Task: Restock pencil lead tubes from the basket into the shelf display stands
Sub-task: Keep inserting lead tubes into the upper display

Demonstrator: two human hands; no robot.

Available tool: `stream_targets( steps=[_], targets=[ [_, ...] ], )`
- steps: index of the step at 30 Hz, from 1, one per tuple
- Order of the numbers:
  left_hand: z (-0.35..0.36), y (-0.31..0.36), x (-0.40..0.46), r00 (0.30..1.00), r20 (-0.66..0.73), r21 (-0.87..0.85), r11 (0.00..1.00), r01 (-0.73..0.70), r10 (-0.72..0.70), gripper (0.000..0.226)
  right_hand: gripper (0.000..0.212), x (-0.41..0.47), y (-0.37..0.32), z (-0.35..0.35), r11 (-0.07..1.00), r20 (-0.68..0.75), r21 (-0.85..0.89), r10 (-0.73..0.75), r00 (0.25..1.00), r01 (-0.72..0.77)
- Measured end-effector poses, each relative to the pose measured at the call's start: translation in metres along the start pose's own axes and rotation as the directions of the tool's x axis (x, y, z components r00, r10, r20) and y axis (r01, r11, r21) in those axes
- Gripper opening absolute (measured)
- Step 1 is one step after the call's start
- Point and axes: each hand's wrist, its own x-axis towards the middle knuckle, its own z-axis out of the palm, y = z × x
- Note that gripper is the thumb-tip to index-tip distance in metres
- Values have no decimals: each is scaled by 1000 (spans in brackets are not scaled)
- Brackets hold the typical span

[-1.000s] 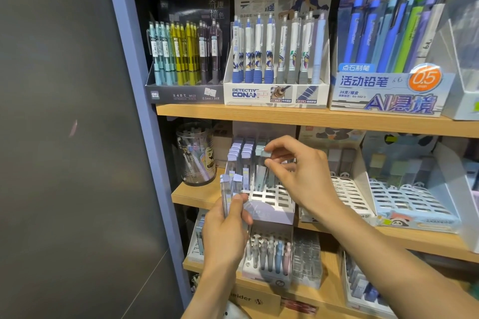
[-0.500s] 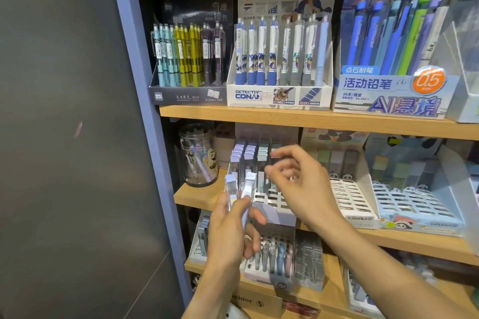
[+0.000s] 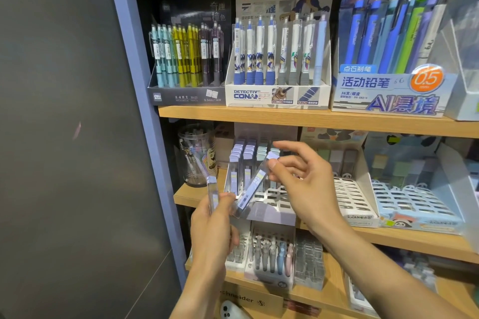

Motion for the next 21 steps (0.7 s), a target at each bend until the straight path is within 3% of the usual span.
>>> stream_targets(
  steps=[7,10,16,21],
  targets=[
    [3,5,-9,985,136,-76,992,-96,106,24,14,7,2,7,995,-92,57,91,992,-86],
    [2,3,-8,982,166,-92,993,-79,94,16,19,7,1,6,982,-46,139,133,990,-125],
    [-2,0,-7,965,254,-60,997,-54,67,55,31,6,3,-1,941,93,259,198,976,-216],
    [0,3,-8,962,273,-101,995,2,26,47,32,5,4,-1,934,75,290,194,978,-207]
  ],
)
